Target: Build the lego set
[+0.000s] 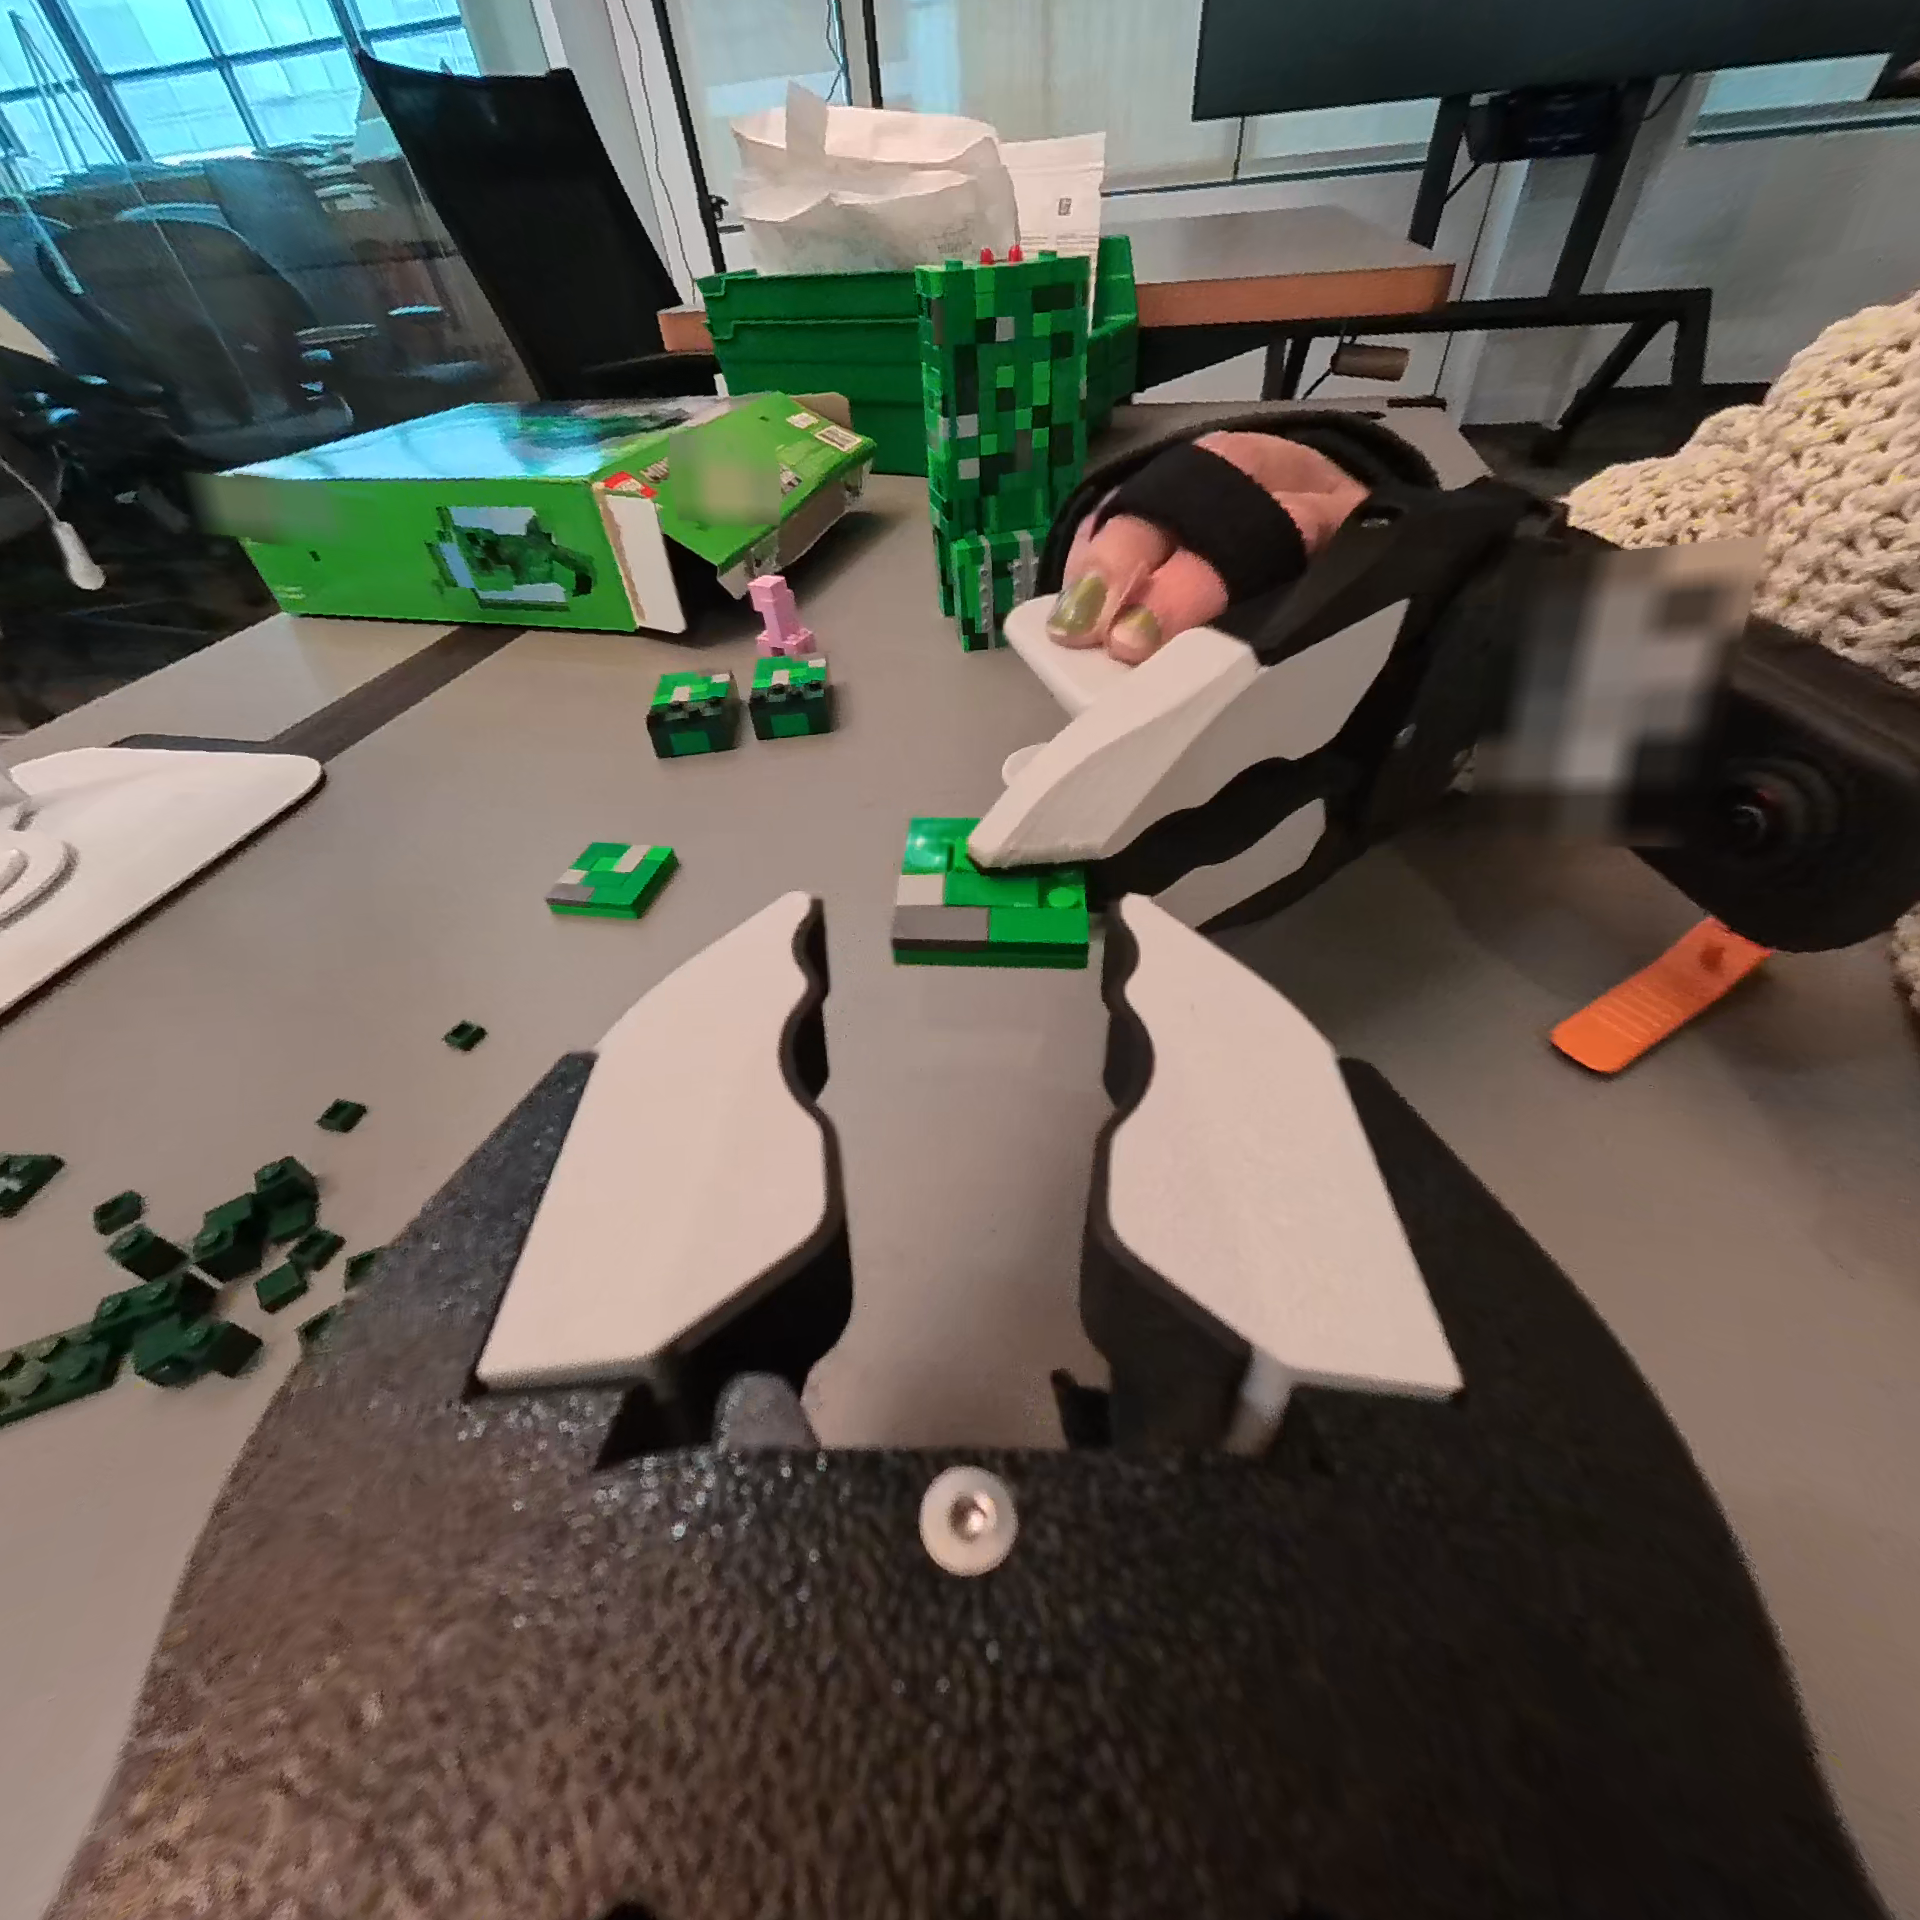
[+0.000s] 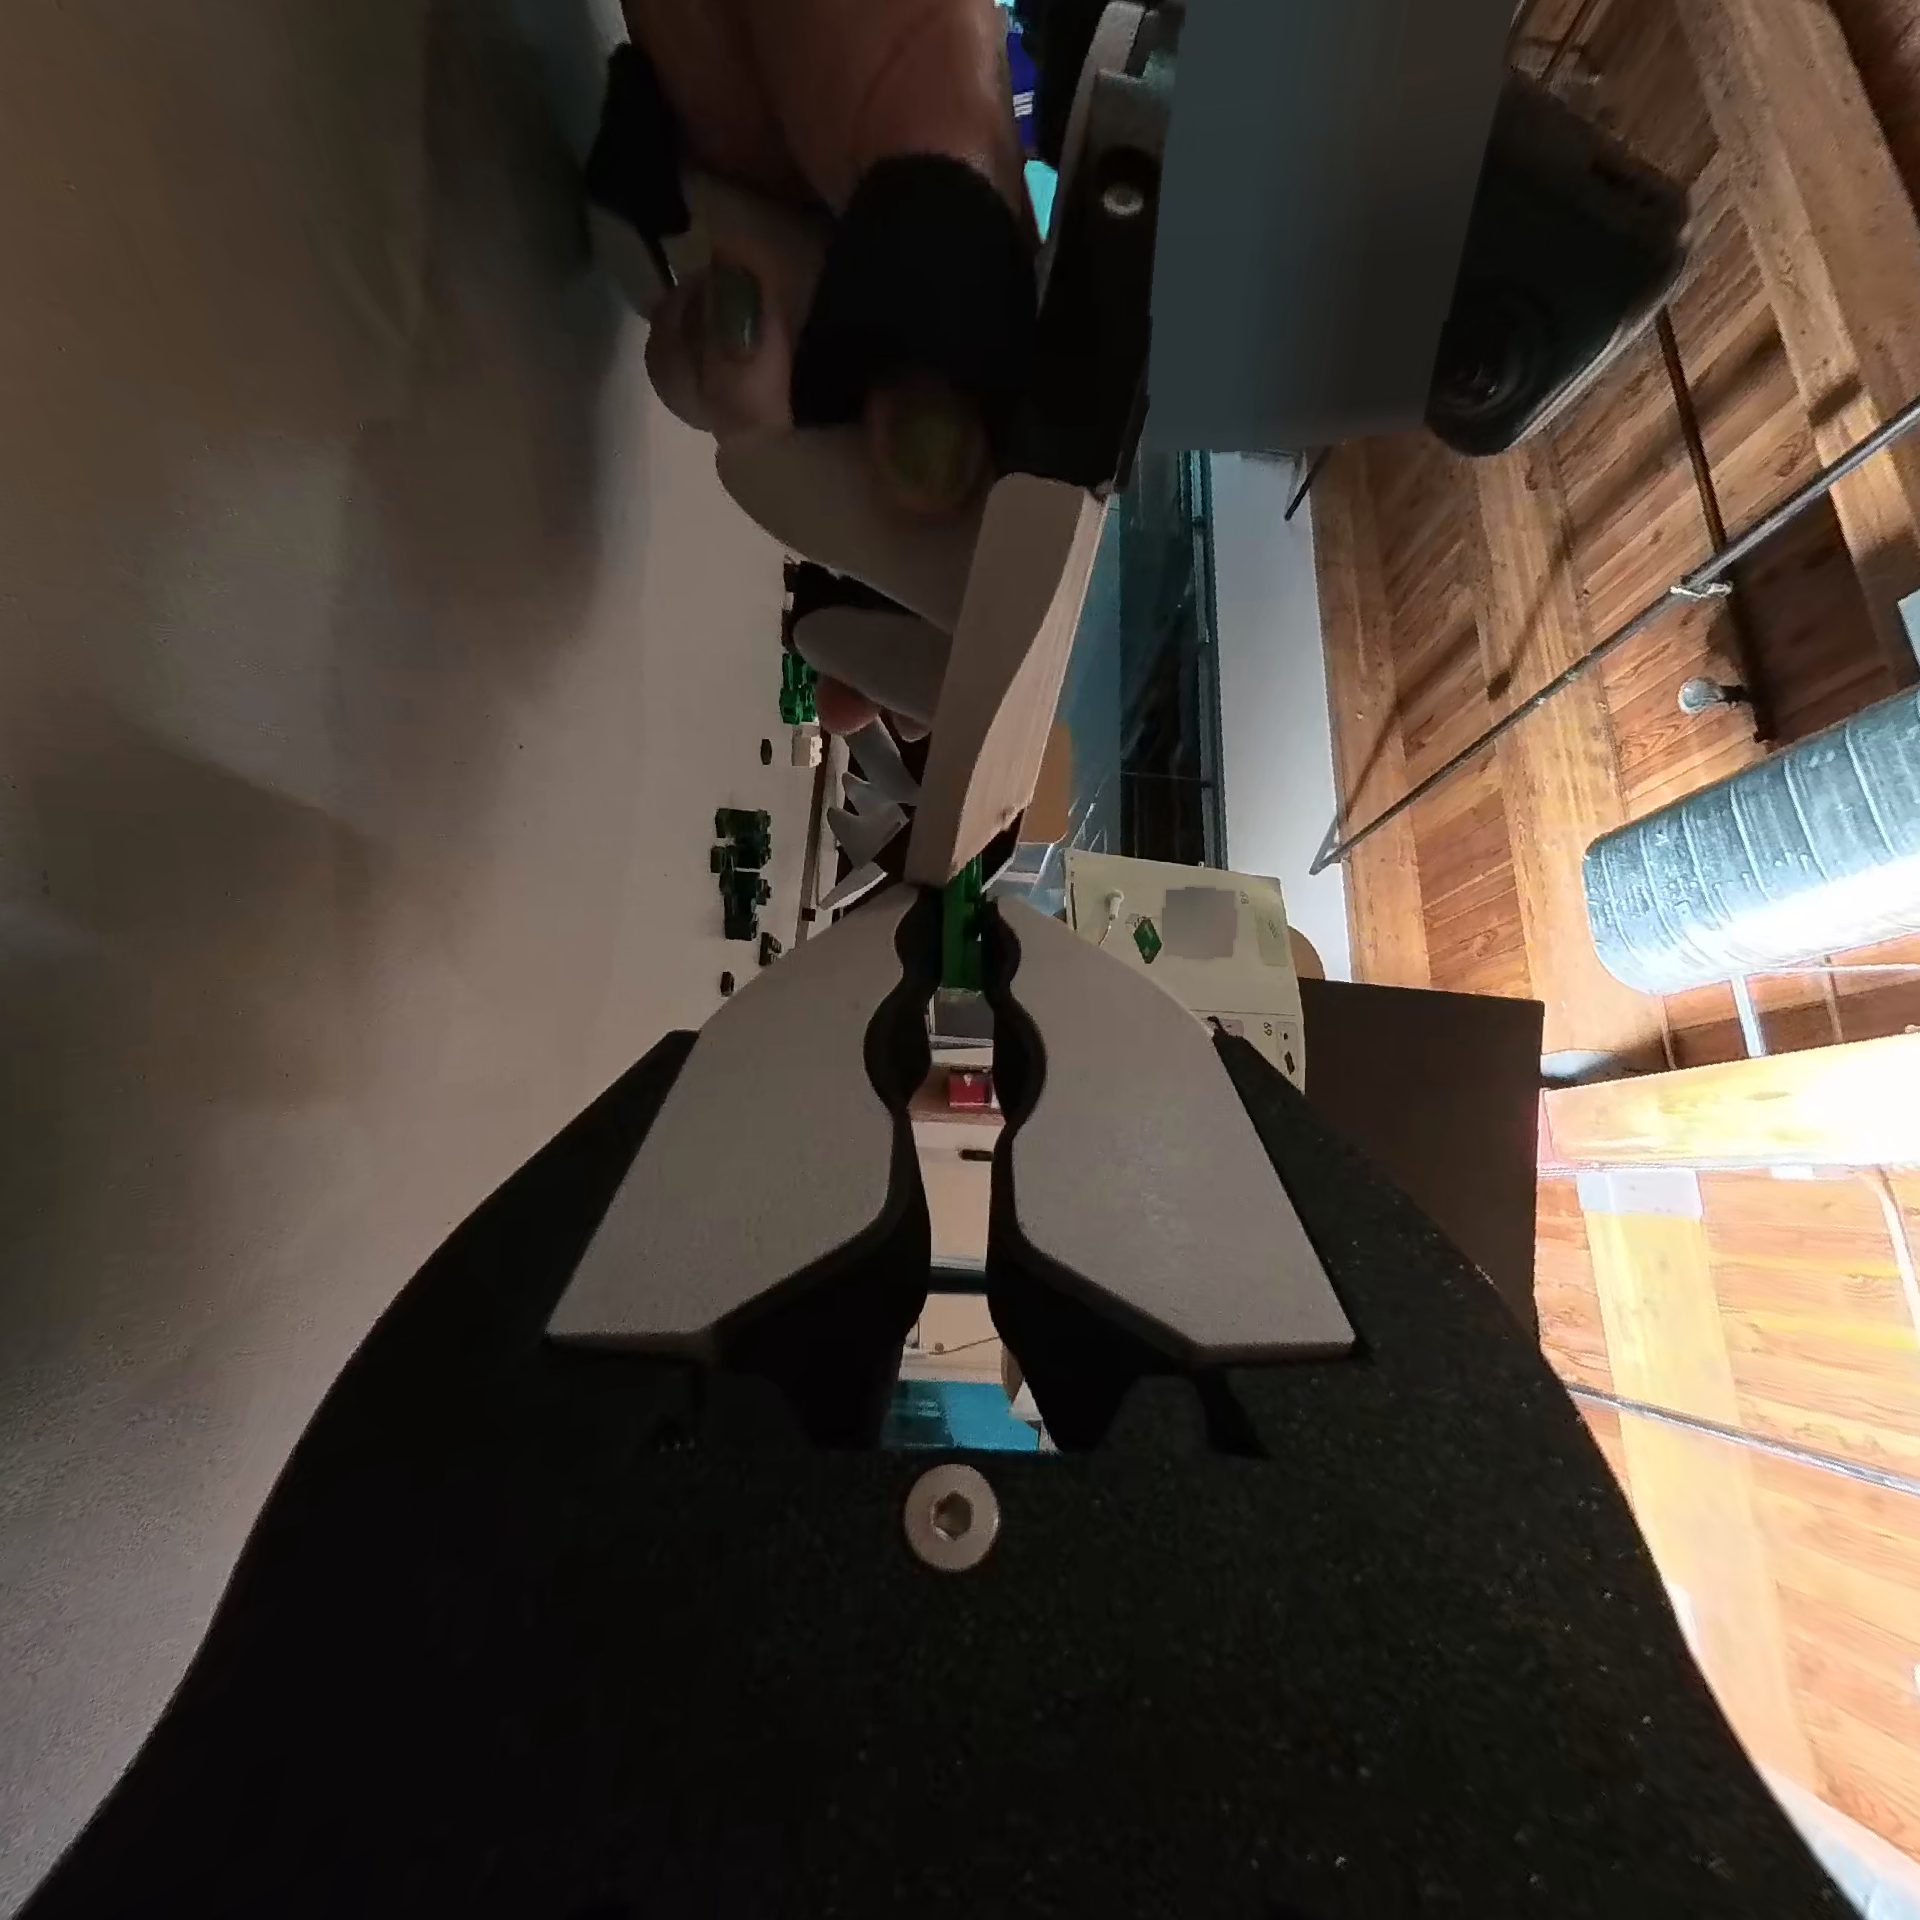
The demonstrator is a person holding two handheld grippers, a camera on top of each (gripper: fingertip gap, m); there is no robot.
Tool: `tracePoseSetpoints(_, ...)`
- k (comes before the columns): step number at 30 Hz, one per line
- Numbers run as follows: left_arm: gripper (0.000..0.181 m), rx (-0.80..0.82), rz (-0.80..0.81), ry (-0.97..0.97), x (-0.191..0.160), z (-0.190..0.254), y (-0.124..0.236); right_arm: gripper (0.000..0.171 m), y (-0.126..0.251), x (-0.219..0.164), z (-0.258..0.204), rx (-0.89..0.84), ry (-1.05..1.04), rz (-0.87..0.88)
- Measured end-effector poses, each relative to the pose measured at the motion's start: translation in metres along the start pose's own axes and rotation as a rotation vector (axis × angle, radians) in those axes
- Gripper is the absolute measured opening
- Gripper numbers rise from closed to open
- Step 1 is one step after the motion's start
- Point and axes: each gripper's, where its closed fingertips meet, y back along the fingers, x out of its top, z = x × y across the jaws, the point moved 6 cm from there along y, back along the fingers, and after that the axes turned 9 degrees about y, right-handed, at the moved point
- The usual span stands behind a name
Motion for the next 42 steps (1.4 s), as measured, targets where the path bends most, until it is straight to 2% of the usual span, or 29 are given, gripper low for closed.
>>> tracePoseSetpoints(7,0.068,-0.075,-0.033,-0.021,-0.003,0.008,-0.002,0.007,-0.001,-0.003,0.000,0.000,-0.011,-0.012)
tracePoseSetpoints(11,0.050,-0.034,-0.024,0.006,-0.002,0.003,-0.001,0.007,0.000,0.001,0.003,-0.013,-0.008,0.010)
tracePoseSetpoints(16,0.041,-0.033,-0.029,-0.008,-0.003,0.004,-0.002,0.007,-0.001,0.000,0.001,-0.008,0.000,0.002)
tracePoseSetpoints(19,0.042,-0.038,-0.025,-0.008,-0.002,0.004,-0.002,0.007,-0.001,0.001,0.002,-0.009,-0.002,0.008)
tracePoseSetpoints(23,0.052,-0.045,-0.021,0.011,-0.002,0.003,-0.001,0.007,-0.002,0.003,0.001,-0.008,0.007,0.016)
tracePoseSetpoints(27,0.037,-0.060,-0.031,0.027,-0.003,0.004,-0.002,0.007,-0.001,0.001,0.000,-0.004,0.007,0.007)
tracePoseSetpoints(30,0.036,-0.069,-0.040,0.040,-0.003,0.004,-0.002,0.007,-0.001,0.000,0.000,0.000,-0.017,0.010)
tracePoseSetpoints(36,0.036,-0.066,-0.038,0.049,-0.003,0.003,-0.002,0.019,-0.002,-0.007,-0.002,0.049,-0.129,-0.006)
tracePoseSetpoints(42,0.036,-0.062,-0.062,0.047,-0.004,0.003,-0.004,0.009,-0.002,-0.003,-0.002,0.041,-0.092,-0.004)
